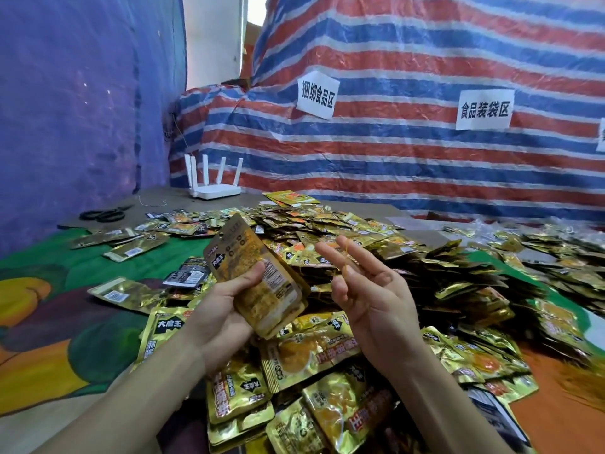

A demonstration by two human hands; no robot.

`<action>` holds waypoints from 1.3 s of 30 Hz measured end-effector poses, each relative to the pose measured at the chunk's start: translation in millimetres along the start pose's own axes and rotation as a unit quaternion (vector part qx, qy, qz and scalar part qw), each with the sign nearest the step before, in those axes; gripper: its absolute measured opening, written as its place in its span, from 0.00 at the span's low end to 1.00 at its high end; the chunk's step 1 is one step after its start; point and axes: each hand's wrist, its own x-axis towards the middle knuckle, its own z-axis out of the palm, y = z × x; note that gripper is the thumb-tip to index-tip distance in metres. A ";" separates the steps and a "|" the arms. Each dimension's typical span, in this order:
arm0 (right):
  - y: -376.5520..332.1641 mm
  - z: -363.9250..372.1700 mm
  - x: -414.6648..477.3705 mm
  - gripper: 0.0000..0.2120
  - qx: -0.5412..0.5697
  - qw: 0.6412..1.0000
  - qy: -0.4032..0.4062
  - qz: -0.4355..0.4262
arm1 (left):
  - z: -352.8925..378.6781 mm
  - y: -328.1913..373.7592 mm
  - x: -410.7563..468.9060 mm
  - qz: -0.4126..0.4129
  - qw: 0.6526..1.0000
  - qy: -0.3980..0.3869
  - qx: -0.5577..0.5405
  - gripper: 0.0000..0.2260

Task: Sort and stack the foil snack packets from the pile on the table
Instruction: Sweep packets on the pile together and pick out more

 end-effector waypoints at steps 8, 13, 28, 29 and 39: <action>15.1 5.4 -6.8 0.26 -0.206 0.978 0.022 -0.030 | 3.2 1.2 -3.0 0.021 1.000 -0.014 0.009 0.17; 23.6 6.2 -6.9 0.31 -0.262 0.964 0.040 -0.023 | 6.7 3.3 -1.7 0.055 0.998 -0.008 -0.015 0.16; 33.3 18.4 -11.1 0.37 -0.352 0.932 0.029 -0.074 | 9.1 -10.2 2.2 0.042 0.999 -0.004 0.012 0.13; 32.3 18.2 -10.9 0.37 -0.357 0.930 0.028 -0.080 | 9.1 -9.3 2.5 0.051 0.998 -0.002 0.029 0.12; 35.3 17.6 -9.2 0.34 -0.396 0.915 -0.017 -0.072 | 19.3 -11.6 -7.6 0.081 0.987 0.033 0.133 0.31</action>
